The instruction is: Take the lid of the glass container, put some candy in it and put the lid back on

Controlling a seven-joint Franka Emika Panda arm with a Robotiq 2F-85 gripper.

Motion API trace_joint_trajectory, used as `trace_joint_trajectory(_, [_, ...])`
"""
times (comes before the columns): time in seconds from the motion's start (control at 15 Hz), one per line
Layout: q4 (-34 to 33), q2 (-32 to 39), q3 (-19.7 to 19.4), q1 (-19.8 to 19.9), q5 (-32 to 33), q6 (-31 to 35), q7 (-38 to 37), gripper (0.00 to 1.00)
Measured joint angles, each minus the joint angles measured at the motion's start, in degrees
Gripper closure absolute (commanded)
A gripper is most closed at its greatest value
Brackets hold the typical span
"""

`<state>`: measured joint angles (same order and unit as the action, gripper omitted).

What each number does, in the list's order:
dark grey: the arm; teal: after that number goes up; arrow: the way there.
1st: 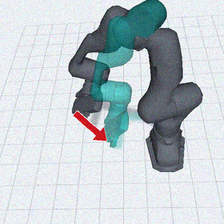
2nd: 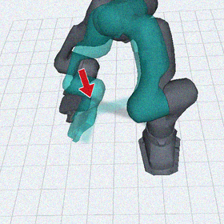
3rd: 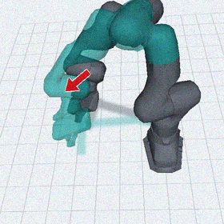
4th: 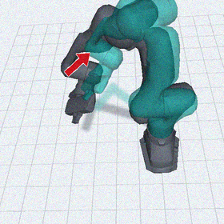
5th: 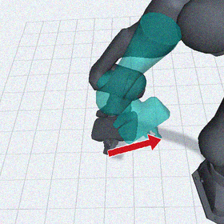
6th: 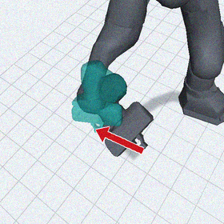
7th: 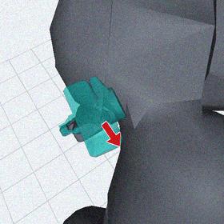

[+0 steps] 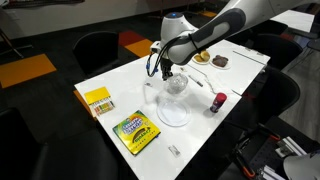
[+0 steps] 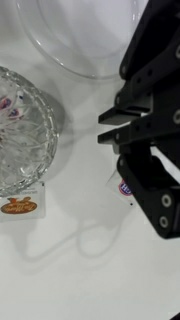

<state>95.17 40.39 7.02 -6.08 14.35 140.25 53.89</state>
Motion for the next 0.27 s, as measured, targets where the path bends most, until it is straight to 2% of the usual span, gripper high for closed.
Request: trace_joint_trajectory(0.27, [0.1,-3.0,0.9,0.0,-0.1,-3.1,-0.8,0.25])
